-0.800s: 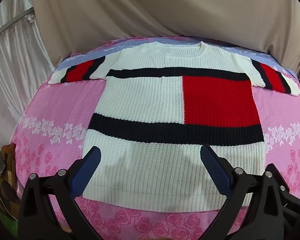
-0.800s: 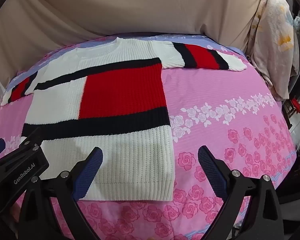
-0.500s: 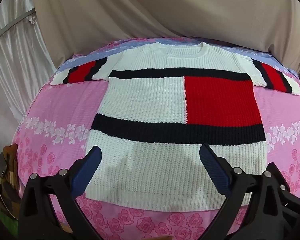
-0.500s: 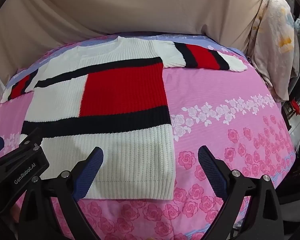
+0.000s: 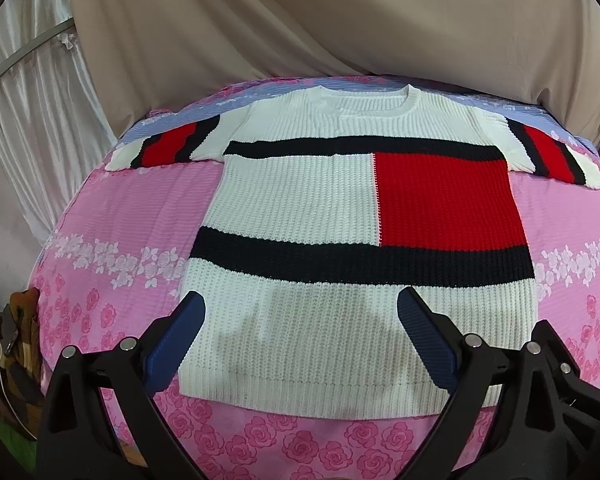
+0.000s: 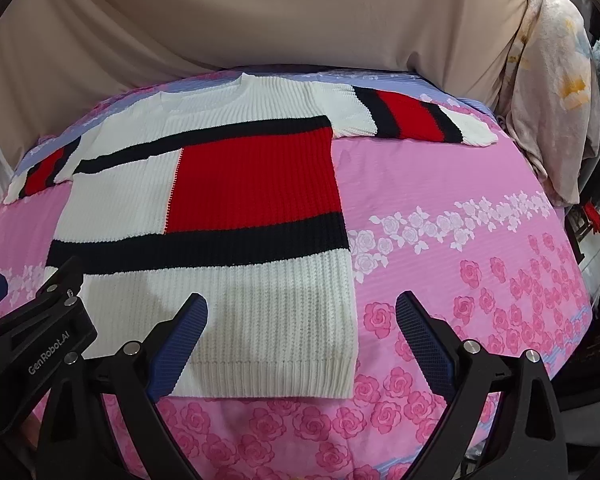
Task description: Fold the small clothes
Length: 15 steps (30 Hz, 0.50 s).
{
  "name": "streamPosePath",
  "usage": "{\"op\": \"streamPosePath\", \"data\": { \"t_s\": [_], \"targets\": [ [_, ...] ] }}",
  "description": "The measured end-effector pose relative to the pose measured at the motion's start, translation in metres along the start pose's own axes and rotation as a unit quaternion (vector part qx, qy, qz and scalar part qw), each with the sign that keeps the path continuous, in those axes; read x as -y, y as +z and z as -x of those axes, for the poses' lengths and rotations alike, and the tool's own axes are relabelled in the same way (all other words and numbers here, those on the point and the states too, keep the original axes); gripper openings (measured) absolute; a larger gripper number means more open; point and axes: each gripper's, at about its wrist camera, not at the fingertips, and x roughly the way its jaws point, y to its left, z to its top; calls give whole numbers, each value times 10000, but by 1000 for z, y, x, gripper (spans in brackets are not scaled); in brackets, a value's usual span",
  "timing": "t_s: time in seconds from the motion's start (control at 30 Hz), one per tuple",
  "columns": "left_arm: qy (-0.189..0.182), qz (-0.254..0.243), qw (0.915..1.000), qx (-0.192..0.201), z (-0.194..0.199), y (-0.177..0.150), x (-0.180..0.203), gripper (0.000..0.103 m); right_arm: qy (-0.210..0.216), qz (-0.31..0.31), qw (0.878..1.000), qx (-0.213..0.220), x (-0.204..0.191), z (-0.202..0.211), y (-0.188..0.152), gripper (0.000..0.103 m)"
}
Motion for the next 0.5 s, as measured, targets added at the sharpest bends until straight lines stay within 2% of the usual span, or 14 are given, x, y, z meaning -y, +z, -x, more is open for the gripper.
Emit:
{"op": "streamPosePath", "data": {
  "t_s": [0.5],
  "targets": [
    [-4, 11, 10000, 20, 5, -6, 2, 94, -44, 5, 10000, -20, 5, 3, -4, 94]
  ]
}}
